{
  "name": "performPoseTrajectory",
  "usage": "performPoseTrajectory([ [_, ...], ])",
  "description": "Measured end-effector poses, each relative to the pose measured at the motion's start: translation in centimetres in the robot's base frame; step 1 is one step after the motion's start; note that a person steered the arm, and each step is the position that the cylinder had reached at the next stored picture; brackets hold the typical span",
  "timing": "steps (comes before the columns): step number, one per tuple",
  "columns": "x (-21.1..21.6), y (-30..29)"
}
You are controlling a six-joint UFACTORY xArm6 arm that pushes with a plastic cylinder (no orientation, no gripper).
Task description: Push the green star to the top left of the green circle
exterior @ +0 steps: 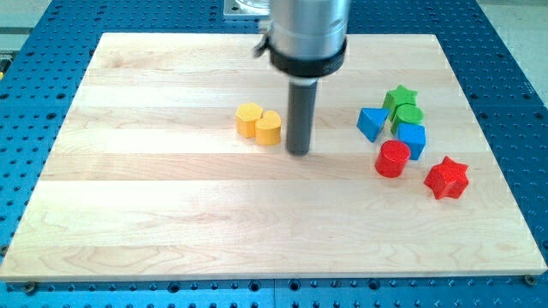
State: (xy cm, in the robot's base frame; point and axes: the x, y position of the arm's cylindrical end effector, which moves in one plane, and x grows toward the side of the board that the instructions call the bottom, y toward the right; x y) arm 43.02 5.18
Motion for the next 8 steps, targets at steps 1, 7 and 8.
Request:
performPoseTrajectory([
  [1, -5.7, 4.6],
  [7, -7.4, 16.2],
  [8, -9.1, 11.7],
])
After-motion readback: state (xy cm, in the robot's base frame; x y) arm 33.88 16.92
